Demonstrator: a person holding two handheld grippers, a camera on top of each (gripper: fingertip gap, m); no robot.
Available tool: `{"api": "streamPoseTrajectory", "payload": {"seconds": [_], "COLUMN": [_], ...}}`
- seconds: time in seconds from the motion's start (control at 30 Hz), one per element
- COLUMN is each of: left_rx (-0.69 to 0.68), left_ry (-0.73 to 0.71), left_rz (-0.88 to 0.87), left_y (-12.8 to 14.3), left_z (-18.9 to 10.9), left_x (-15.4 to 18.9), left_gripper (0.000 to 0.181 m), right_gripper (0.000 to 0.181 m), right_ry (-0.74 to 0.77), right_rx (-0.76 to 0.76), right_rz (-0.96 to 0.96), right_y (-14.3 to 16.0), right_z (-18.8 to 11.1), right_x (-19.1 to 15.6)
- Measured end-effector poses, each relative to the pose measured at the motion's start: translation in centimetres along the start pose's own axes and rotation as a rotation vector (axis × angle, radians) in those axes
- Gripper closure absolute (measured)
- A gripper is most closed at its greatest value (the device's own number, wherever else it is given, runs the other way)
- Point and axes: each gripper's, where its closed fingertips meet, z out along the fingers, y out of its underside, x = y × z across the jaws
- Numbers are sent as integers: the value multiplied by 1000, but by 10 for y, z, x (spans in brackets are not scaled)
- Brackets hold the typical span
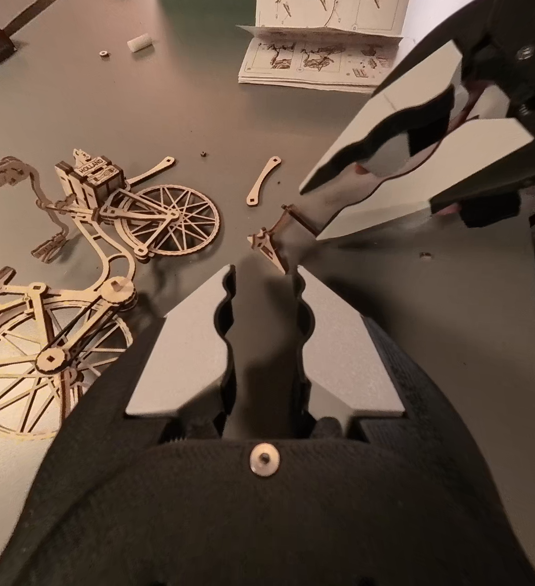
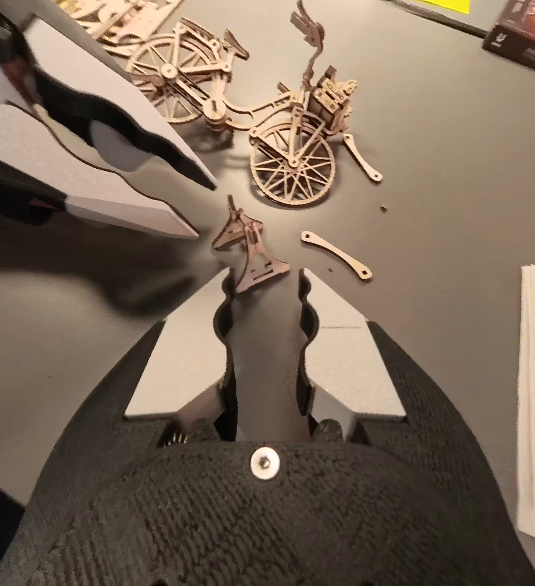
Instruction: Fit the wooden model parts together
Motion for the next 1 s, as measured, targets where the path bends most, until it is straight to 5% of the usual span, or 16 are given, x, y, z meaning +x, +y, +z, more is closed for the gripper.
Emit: {"api": "streamPoseTrajectory", "payload": {"seconds": [0.23,0.5,1.0], "left_rx": [-10,92,162], "left_ry": [84,160,341], "left_rz": [11,72,150], "left_y": [3,-12,-23], "left_z": [-2,-7,-9], "left_x": [11,-3,13], "left_gripper": [149,143,151], "right_gripper": [155,152,173], "right_ry": [-64,-397,-441], "right_rx": [21,125,111], "right_rz": [-70,-90,-193], "right_y": [-3,-22,-23], "right_z": [0,1,10], "right_x": [-12,-4,-1]}}
